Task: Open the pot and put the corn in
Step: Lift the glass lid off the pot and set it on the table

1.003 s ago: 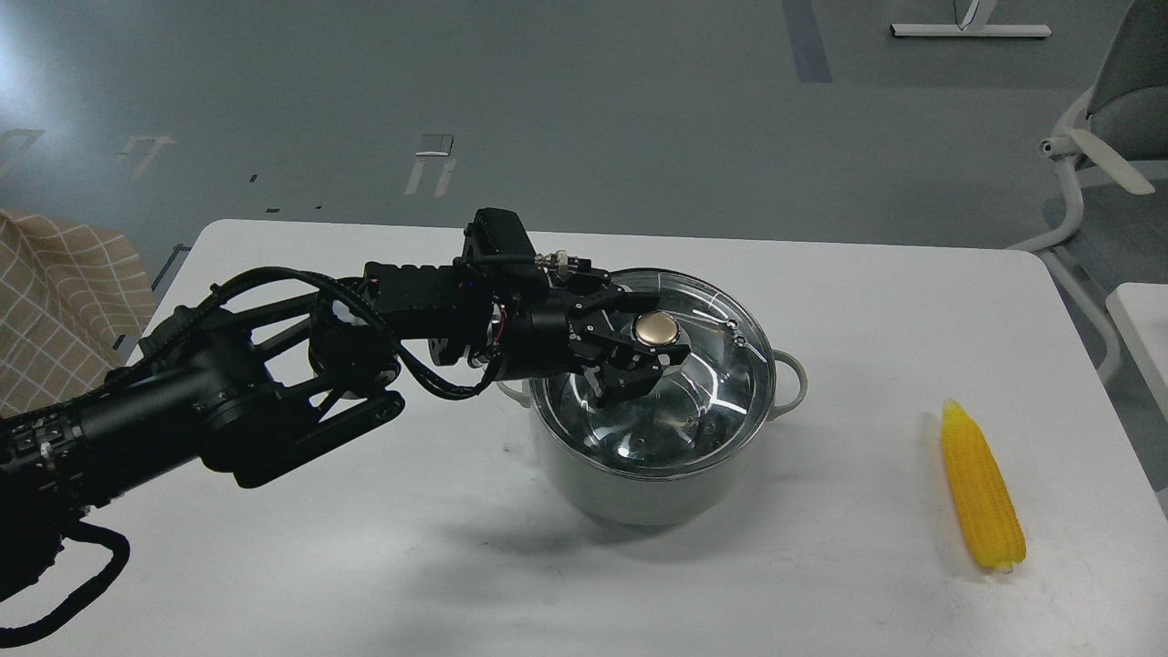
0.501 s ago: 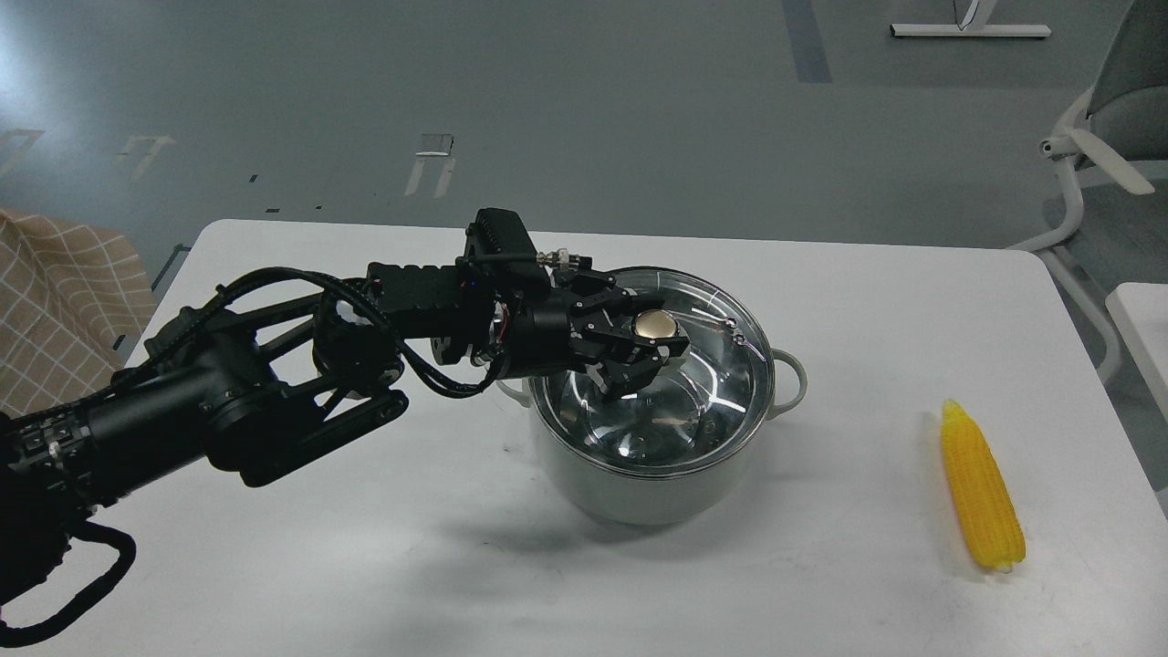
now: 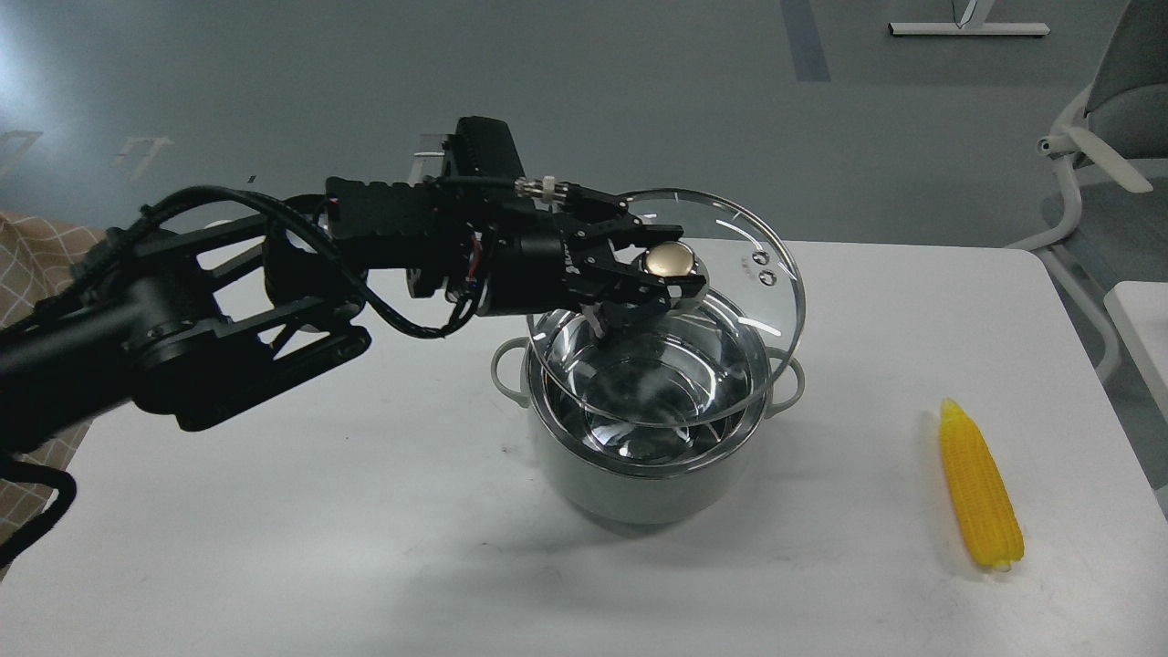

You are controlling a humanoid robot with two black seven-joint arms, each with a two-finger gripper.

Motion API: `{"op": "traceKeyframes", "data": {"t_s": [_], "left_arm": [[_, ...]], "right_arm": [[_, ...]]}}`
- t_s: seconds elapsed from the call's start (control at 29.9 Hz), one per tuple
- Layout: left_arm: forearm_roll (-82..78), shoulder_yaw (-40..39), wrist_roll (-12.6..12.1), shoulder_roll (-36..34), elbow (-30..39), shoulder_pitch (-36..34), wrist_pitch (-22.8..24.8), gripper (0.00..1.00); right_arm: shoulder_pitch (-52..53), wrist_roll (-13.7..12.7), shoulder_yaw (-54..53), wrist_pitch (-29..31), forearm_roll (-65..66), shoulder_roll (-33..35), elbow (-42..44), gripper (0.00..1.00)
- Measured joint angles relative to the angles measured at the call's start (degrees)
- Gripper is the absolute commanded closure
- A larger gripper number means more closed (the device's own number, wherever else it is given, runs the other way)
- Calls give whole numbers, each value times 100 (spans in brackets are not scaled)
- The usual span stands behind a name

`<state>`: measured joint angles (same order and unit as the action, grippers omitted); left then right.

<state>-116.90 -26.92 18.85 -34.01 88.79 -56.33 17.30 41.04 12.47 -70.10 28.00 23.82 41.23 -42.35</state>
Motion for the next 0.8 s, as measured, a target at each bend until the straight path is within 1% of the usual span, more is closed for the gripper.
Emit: {"op": "traceKeyframes", "data": {"t_s": [0.1,0.17,0.27,0.37,0.43,0.53,0.64,0.8], "left_arm": [[392,-22,71,-953,156,17,-31,66],[577,-23,227,-1532,199,76,-128,66],[720,-6,450,-2239,217,245,-371,66],[775,48,535,-2787,191,530,-636,66],[799,73,546,-3007,157,786,-838,66],[830,82,550,-3199,1,1354,-1243,66],[840,83,559,-3268,-317,1866,-1613,66],[869,83,666,-3278,-959,2595,-2211,66]], "right_arm": [[-13,2,9,0,0,-4,1,0],[-26,5,13,0,0,-5,8,0],[-32,11,15,0,0,-5,15,0],[-35,12,13,0,0,-8,15,0],[-35,11,2,0,0,-9,3,0],[-29,3,-2,0,0,-10,-40,0],[-14,-1,-4,0,0,-10,-50,0],[-9,-7,-1,0,0,-9,-54,0]]}}
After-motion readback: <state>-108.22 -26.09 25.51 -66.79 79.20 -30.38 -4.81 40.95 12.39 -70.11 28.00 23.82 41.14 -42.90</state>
